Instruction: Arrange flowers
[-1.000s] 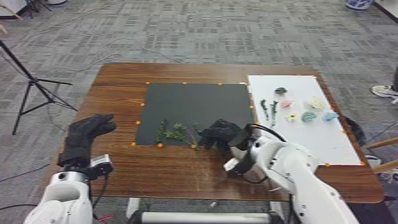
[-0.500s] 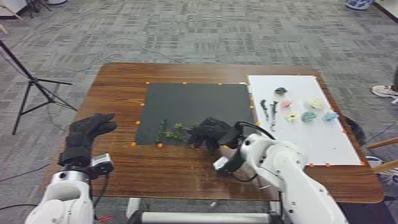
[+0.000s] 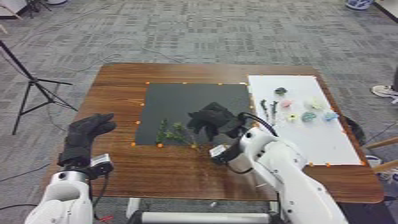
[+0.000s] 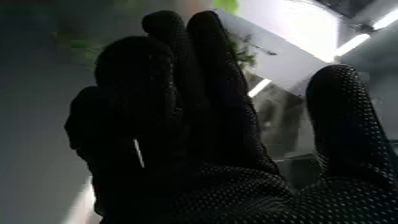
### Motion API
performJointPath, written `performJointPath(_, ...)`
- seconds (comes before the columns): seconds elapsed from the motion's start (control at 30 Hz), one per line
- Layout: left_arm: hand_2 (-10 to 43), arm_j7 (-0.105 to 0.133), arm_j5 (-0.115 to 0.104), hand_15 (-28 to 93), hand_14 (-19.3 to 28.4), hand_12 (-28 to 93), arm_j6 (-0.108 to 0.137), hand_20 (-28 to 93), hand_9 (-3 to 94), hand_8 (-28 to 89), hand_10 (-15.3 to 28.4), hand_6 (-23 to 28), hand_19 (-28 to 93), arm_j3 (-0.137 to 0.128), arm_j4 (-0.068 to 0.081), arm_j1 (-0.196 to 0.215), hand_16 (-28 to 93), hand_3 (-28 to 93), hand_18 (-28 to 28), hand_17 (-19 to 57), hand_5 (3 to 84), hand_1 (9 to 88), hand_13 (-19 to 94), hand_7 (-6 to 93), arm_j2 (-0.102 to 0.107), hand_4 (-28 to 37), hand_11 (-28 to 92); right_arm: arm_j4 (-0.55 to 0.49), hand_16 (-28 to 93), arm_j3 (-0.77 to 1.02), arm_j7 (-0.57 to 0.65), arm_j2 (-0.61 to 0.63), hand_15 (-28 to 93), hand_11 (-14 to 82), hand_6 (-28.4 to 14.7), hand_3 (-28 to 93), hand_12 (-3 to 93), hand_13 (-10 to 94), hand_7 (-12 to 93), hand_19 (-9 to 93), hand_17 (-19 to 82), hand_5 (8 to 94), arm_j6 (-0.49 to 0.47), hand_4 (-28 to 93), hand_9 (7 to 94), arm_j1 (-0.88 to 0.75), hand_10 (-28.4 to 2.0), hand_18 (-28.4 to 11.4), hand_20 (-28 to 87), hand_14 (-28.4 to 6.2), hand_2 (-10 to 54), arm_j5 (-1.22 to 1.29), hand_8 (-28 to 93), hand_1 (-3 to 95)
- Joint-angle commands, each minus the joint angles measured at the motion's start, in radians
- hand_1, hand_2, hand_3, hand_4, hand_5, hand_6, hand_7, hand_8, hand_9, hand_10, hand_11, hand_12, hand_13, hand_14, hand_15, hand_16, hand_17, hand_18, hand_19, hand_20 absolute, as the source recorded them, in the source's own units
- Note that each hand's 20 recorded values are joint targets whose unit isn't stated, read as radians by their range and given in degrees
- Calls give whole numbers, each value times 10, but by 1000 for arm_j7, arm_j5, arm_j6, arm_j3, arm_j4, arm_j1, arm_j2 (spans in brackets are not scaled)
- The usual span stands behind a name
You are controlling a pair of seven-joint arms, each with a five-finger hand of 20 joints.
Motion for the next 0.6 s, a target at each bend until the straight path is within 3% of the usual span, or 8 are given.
performJointPath(0.03,106,2,-2,293,202,171,6,180,627,-74,159,45,118,-11,-8,4,-20,698,124,88,631,277,467,162,6,-248,241,-25,324,-88,-160,15,603,92,-33,559,132,781,120,932,470,690,-186,-96,715,168,-166,-238,559,-141,107,-223,-60,193)
performJointPath(0.1,103,5,-4,297,206,175,8,181,635,-71,164,46,117,-14,-12,11,-19,706,124,88,638,273,467,159,6,-252,239,-28,319,-103,-194,18,606,91,-33,543,126,782,114,932,470,684,-220,-88,708,184,-165,-238,558,-140,108,-267,-58,201)
performJointPath(0.4,93,-9,1,308,219,199,9,184,658,-58,182,63,120,10,4,-22,-14,731,124,87,670,272,468,135,-3,-279,222,56,305,-146,-396,-4,625,84,-36,465,109,794,87,932,487,652,-284,-67,672,220,-159,-236,578,-131,126,-551,-53,252)
performJointPath(0.6,98,-4,1,308,226,213,8,185,673,-52,196,77,125,8,3,-19,-6,722,127,85,680,281,472,119,-3,-282,206,104,297,-158,-523,-26,640,82,-40,418,97,809,82,932,503,648,-339,-58,664,236,-149,-232,603,-119,136,-772,-57,282)
